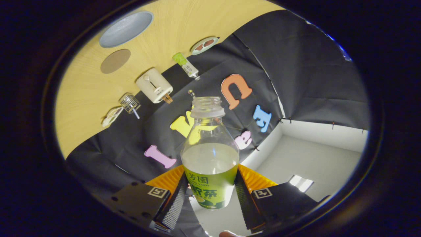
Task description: Take the bottle from table, then pour the juice into the cup, finally place the bottle on the coaster
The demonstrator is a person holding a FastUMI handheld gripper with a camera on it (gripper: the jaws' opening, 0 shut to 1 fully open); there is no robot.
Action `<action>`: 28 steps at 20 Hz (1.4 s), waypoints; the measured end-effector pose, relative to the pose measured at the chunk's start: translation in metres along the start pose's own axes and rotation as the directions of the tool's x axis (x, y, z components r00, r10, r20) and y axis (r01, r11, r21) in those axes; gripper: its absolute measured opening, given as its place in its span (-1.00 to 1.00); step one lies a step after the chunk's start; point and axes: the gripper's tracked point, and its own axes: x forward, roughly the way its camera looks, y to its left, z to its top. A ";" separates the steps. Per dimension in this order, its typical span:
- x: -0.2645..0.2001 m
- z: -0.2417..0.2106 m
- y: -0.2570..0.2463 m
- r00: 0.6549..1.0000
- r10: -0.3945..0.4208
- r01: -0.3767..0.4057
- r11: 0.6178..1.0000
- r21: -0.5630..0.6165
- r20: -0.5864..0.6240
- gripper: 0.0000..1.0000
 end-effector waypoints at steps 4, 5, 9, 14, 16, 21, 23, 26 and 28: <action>-0.001 -0.007 0.001 1.000 -0.009 0.009 1.000 0.013 -0.008 0.59; 0.000 -0.010 0.003 1.000 -0.005 0.005 1.000 0.023 -0.014 0.59; 0.006 -0.027 0.012 0.998 0.036 -0.025 0.983 0.180 -0.058 0.59; 0.003 -0.039 0.039 0.984 0.158 -0.113 0.917 0.383 -0.086 0.60; 0.001 -0.040 0.049 0.975 0.206 -0.143 0.866 0.479 -0.082 0.60; -0.005 -0.030 0.081 0.938 0.343 -0.220 0.692 0.687 -0.044 0.60; -0.009 -0.014 0.097 0.917 0.400 -0.259 0.594 0.762 0.001 0.60; -0.015 0.010 0.114 0.874 0.479 -0.302 0.405 0.863 0.081 0.61; -0.017 0.026 0.120 0.848 0.510 -0.318 0.276 0.907 0.142 0.61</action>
